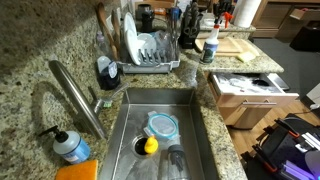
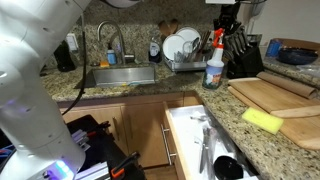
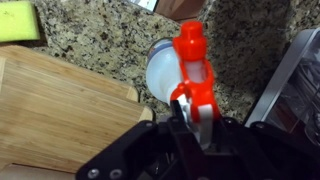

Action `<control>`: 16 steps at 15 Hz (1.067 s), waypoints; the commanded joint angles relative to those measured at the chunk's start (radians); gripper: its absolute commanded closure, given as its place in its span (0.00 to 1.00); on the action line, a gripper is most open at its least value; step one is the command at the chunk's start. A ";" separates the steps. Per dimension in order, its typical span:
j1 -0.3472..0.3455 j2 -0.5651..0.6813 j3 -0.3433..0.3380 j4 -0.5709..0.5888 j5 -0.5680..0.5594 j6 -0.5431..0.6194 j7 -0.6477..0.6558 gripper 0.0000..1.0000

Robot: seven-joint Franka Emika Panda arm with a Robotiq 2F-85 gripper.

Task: Put the spray bottle inside the open drawer

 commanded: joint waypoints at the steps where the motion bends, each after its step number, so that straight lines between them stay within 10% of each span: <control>1: -0.004 -0.067 -0.006 -0.017 -0.014 -0.044 -0.025 0.93; 16: -0.020 -0.263 -0.080 -0.213 -0.127 -0.271 -0.004 0.93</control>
